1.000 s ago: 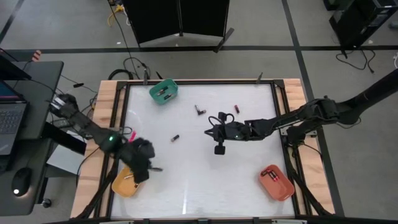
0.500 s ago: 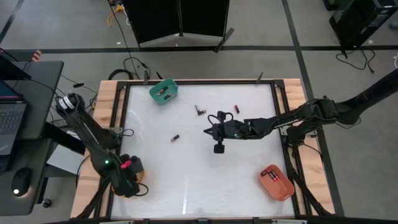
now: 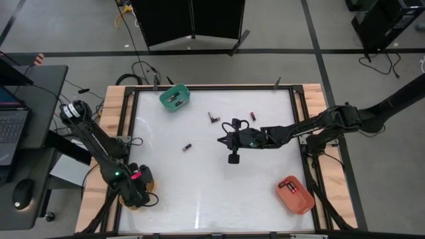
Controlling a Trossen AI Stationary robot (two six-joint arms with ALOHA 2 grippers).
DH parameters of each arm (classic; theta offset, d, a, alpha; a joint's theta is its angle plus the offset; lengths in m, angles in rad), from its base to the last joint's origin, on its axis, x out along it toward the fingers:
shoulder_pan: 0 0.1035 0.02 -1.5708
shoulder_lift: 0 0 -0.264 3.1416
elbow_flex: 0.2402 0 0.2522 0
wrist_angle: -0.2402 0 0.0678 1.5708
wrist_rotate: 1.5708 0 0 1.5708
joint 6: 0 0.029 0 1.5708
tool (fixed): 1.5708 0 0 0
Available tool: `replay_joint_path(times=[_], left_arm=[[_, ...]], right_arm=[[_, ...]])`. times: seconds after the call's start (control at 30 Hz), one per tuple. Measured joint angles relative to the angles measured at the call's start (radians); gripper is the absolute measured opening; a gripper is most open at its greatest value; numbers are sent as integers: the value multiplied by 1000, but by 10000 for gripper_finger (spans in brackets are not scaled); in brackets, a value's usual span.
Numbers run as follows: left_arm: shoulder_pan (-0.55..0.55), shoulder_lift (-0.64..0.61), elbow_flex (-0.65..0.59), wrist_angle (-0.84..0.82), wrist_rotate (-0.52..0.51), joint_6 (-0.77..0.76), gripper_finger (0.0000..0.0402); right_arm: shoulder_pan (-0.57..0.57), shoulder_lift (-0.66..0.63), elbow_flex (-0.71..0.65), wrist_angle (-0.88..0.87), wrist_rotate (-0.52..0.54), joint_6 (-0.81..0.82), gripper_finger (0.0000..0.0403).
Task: Sort batteries
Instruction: Put the silver battery into the yellow bin
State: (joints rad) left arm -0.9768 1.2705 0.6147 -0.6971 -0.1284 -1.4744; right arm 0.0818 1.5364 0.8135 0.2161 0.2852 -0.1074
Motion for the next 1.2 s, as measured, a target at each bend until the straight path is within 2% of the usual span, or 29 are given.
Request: replay_joint_path(times=[0.13, 0.3, 0.43, 0.6, 0.83, 1.2], left_arm=[[1, 0, 0, -1, 9, -27, 57], [2, 0, 0, 4, 41, -50, 85], [2, 0, 0, 5, 53, -50, 85], [2, 0, 14, 2, 54, -46, 81], [2, 0, 94, -41, 16, -12, 79], [2, -2, 122, -64, 15, -10, 111]], right_arm=[[0, 0, 0, 0, 0, -6, 10], [0, 0, 0, -1, -1, -2, 25], [0, 0, 0, -1, -1, -2, 16], [-1, 0, 0, -1, -1, -13, 10], [-26, 0, 0, -1, -18, -16, 35], [-32, 0, 0, -2, -29, -16, 40]])
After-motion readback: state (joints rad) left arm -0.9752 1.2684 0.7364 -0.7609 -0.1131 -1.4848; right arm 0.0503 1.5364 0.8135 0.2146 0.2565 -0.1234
